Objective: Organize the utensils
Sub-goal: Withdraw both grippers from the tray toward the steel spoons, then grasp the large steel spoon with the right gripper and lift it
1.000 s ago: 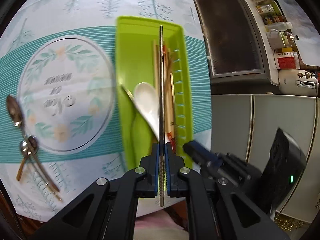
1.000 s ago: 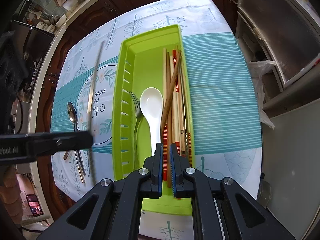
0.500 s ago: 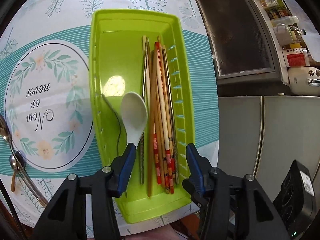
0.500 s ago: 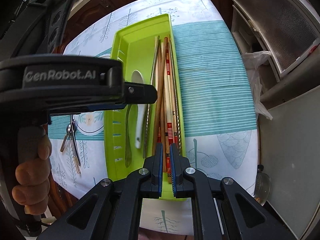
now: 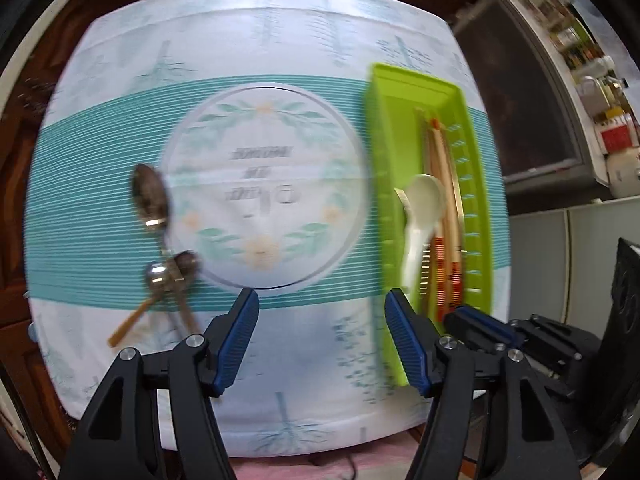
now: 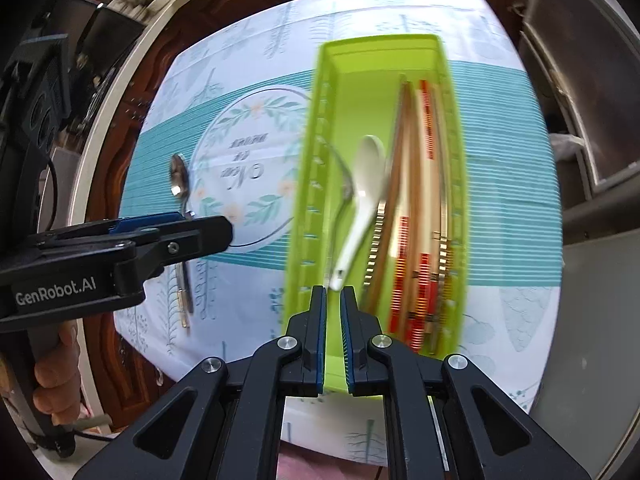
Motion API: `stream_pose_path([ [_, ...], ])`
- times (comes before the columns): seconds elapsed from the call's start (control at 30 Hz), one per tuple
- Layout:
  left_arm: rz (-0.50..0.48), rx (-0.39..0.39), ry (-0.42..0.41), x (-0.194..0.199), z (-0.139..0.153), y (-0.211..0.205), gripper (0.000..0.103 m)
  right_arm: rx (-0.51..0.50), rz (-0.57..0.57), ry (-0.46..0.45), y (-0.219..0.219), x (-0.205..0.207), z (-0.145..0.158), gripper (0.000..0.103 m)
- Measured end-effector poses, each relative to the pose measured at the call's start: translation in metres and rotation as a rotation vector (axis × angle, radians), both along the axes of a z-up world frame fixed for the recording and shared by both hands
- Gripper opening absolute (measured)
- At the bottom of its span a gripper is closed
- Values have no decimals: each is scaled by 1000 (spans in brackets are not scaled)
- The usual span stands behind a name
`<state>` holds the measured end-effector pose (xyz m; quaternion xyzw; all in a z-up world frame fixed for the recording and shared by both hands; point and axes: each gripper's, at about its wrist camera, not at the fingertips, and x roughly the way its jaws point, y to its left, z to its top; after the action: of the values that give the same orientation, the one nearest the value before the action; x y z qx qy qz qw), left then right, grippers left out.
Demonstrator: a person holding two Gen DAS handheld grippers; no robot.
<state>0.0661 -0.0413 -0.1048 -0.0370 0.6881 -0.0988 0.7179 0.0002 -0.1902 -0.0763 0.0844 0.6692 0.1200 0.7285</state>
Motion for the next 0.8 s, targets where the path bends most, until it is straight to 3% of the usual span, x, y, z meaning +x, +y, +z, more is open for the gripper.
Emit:
stream_pose_path([
  [0.33,69,208,-93,-22,1,88,69,35,158,11,85,14,8,9],
  [0.8,147,105,20,-46,-45,140,70,27,256,46,157,35,-16,13],
])
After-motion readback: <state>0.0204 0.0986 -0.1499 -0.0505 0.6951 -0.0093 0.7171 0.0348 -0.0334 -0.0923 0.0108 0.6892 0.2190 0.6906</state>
